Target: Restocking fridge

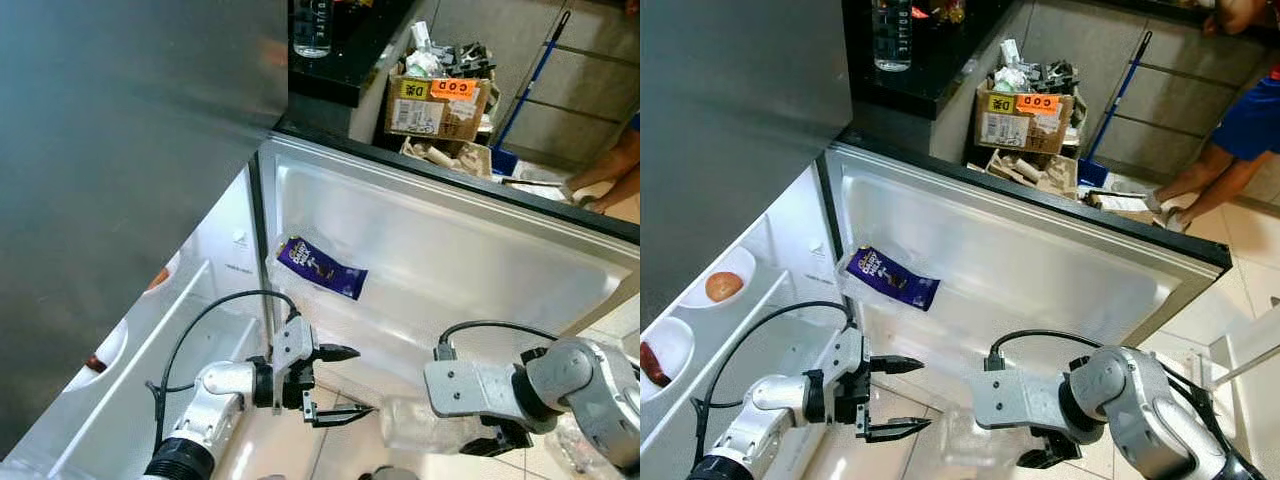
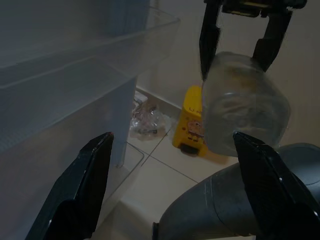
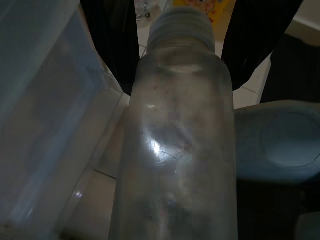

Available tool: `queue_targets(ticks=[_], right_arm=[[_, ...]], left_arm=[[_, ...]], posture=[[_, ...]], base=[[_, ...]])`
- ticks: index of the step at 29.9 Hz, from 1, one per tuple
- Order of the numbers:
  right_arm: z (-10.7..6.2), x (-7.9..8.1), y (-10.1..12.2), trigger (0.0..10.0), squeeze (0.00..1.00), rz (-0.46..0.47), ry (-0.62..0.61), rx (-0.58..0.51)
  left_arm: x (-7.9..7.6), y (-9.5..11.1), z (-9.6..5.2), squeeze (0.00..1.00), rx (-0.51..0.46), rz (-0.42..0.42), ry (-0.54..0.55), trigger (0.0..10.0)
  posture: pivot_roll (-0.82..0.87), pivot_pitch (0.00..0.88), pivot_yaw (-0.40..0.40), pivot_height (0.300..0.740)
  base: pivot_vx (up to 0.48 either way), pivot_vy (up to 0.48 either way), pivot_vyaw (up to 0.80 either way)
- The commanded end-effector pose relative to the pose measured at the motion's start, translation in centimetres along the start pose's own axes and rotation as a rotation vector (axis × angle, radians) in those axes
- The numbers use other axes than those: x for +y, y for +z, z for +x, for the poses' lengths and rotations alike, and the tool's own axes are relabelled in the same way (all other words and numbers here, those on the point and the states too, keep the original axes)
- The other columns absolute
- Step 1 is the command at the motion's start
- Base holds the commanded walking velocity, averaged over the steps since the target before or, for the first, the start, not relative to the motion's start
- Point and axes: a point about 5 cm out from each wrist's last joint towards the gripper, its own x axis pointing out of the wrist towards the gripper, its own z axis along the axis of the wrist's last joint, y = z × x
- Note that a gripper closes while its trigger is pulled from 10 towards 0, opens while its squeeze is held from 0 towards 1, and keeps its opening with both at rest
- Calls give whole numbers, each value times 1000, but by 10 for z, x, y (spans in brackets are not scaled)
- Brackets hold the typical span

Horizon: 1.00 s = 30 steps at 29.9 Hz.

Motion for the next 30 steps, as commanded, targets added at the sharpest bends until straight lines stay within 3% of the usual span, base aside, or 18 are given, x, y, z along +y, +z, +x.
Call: queue_targets(ticks=[1, 3, 4, 5, 6, 7, 12, 17, 30], right_arm=[[1, -5, -1, 784, 0, 18, -46, 15], [1, -5, -1, 784, 0, 18, -46, 15], [2, -6, -3, 8078, 0, 25, -65, 26], [4, -8, -6, 10000, 0, 36, -89, 41], [4, -8, -6, 10000, 0, 36, -89, 41], [8, -16, -8, 10000, 0, 40, -166, 60], [11, -19, -9, 10000, 0, 67, -195, 58], [12, -16, -9, 10000, 0, 55, -150, 58], [-5, -4, -5, 10000, 0, 1, -6, -9]], left_arm=[[-6, -7, 4, 0, 19, -9, -14, 10000], [-6, -7, 4, 0, 19, -9, -14, 10000], [-6, -8, 4, 0, 21, -8, -14, 10000], [-6, -9, 4, 0, 26, -9, -8, 10000], [-6, -9, 4, 0, 26, -9, -8, 10000], [-4, -12, 6, 0, 47, -5, 15, 10000], [-3, -14, 7, 0, 51, -4, 37, 10000], [-3, -8, 9, 0, 29, 11, 28, 10000], [3, 3, 11, 0, 29, 88, 17, 10000]], posture=[[-136, 77, -78, 740], [-136, 77, -78, 740], [-136, 77, -80, 740], [-137, 76, -78, 740], [-137, 76, -78, 740], [-137, 76, -78, 740], [-134, 78, -74, 740], [-123, 77, -69, 740], [-124, 75, -62, 740]], base=[[0, 0, 0], [0, 0, 0], [0, 0, 0], [0, 0, 0], [0, 0, 0], [0, 0, 0], [0, 0, 0], [0, 0, -447], [0, 0, -744]])
